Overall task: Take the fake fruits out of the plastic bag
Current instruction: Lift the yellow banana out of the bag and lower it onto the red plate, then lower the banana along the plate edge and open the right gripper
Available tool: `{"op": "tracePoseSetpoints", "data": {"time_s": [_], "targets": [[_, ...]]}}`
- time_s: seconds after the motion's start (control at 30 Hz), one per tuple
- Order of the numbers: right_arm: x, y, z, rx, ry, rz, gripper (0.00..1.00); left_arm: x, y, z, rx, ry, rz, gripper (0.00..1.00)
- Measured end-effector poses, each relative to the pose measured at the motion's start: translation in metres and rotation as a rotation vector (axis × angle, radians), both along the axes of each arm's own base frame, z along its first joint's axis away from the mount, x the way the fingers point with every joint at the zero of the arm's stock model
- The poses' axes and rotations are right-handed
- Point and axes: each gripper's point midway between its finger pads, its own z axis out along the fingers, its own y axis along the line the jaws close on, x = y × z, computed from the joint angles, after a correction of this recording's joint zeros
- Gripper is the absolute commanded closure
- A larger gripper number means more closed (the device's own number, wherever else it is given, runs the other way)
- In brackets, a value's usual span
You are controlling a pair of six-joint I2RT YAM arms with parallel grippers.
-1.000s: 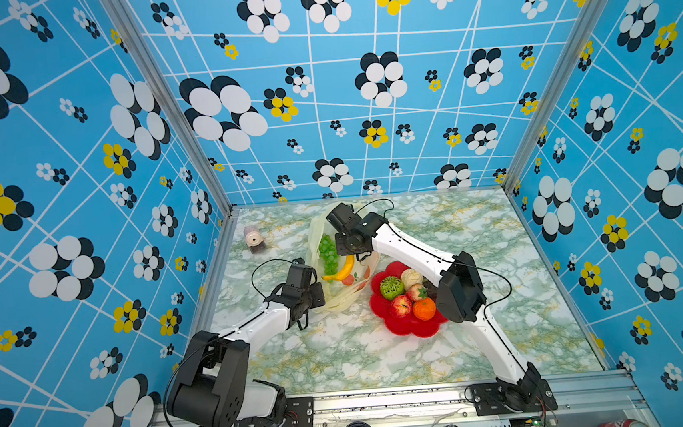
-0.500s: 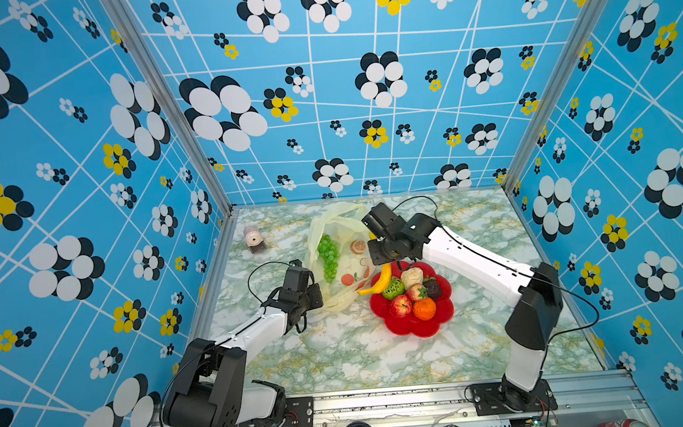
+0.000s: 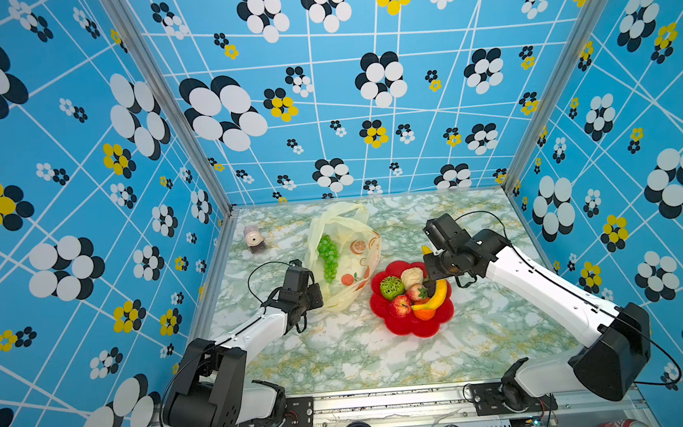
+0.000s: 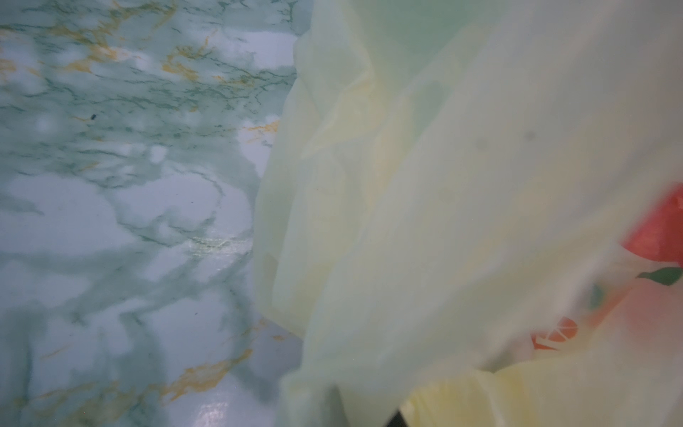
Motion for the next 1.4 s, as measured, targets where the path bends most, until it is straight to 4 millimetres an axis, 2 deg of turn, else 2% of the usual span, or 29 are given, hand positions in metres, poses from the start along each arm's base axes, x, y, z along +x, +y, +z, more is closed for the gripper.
{"op": "tracePoseSetpoints", "data": {"time_s": [0.27,0.43,0.73,1.13,1.4], "targets": [[-0.019,-0.023,-0.039,-0.068,0.077,-0.014,0.83,0.0,0.0,0.0,0.0,0.0,0.001,1.0],[-0.019,-0.027,-0.055,-0.08,0.097,-0.025,0.83,0.0,0.0,0.0,0.0,0.0,0.001,1.0],[-0.012,-0.032,-0.067,-0.074,0.092,-0.055,0.82,0.0,0.0,0.0,0.0,0.0,0.001,1.0],[-0.011,-0.032,-0.094,-0.073,0.136,-0.097,0.81,0.0,0.0,0.0,0.0,0.0,0.001,1.0],[-0.008,-0.03,-0.096,-0.053,0.126,-0.128,0.79,0.0,0.0,0.0,0.0,0.0,0.001,1.0]]}}
